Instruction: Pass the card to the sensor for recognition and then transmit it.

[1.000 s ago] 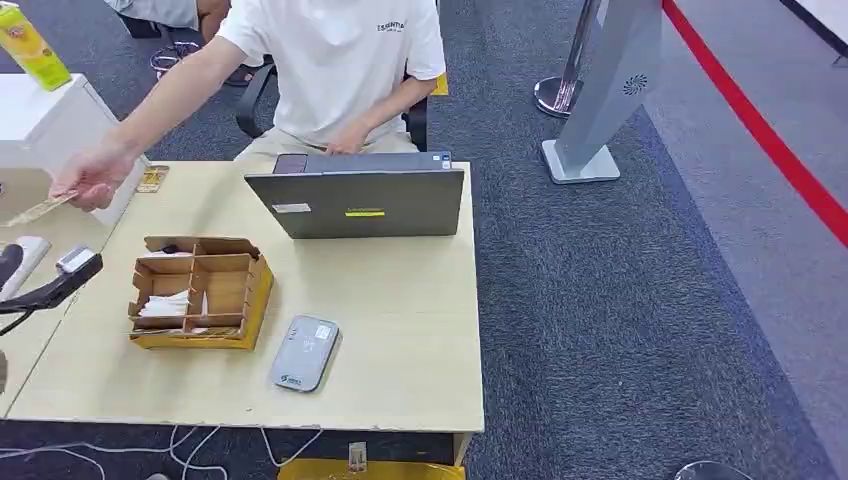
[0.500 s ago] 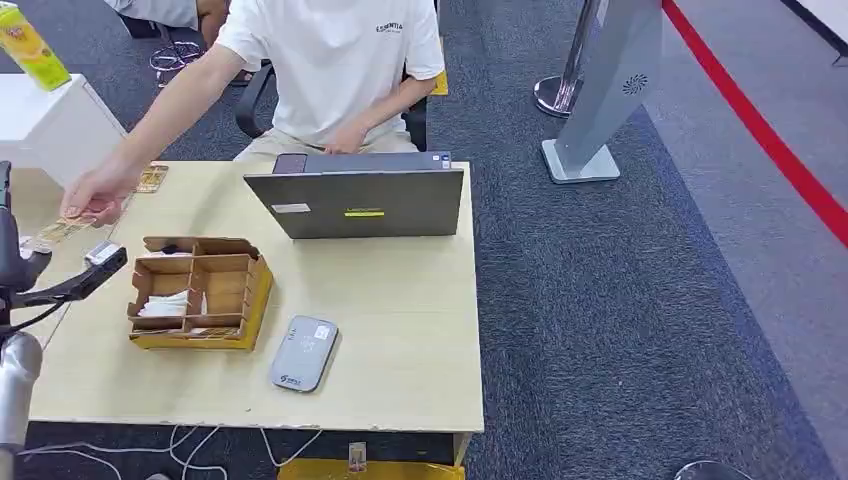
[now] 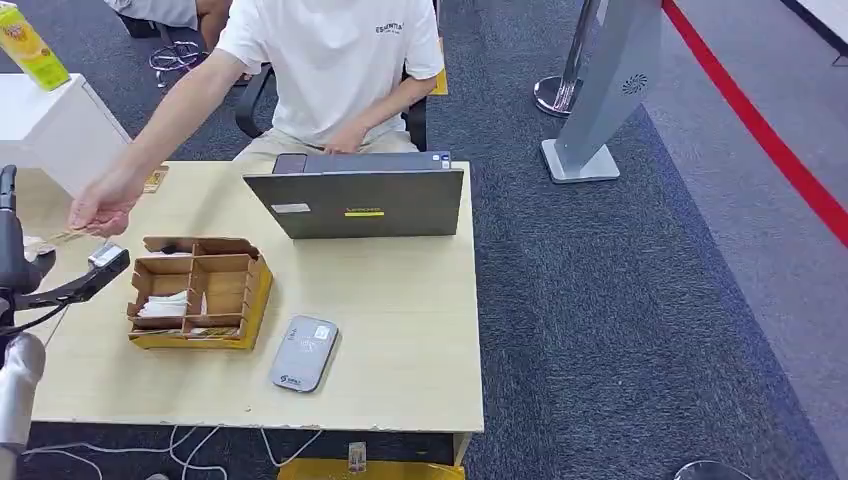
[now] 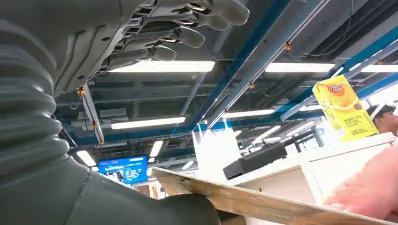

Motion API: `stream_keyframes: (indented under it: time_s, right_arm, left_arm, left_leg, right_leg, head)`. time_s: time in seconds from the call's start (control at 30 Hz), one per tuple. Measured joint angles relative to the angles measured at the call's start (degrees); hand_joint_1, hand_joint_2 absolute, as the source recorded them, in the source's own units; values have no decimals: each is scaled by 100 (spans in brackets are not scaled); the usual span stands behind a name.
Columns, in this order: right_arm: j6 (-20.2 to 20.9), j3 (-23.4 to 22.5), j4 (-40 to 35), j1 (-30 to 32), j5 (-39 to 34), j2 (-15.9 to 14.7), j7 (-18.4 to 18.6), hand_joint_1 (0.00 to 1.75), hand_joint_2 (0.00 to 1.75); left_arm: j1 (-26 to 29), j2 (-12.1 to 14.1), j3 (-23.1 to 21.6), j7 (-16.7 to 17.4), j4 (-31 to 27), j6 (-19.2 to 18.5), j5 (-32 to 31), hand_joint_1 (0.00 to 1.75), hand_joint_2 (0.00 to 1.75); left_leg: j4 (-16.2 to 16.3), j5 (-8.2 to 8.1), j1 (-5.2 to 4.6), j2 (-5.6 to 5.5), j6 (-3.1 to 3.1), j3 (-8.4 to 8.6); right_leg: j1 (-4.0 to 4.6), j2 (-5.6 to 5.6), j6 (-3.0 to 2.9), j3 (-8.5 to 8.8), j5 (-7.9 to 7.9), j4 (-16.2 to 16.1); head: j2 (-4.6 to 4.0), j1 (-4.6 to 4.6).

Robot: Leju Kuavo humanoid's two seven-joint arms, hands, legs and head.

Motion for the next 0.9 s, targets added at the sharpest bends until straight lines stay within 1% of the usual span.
stream_keyframes:
  time_s: [0.17,0.2,0.43,0.9]
  right_arm:
    - [0,0,0,0,0,0,0,0,0]
    - [0,0,0,0,0,0,0,0,0]
    - [-4,-4,0,0,0,11,24,0,0]
    - [-2,-11,7,0,28,15,24,0,0]
  left_arm:
    - [-3,0,0,7,24,0,0,0,175]
    - [-6,-2,0,7,28,0,0,175,175]
    - [-34,-83,-83,-111,70,-9,2,175,175]
    - [-90,-190,-142,-52,70,-35,131,175,175]
  left_leg:
    - [0,0,0,0,0,0]
    - [0,0,0,0,0,0]
    - [0,0,0,0,0,-1]
    - [0,0,0,1,0,-1]
  right_leg:
    - [0,0,0,0,0,0]
    - [0,0,0,-1,0,0]
    - [0,-1,0,1,0,0]
    - [0,2,0,-2,0,0]
  head:
    - [0,0]
    - [0,0]
    - [0,0]
    - [0,0]
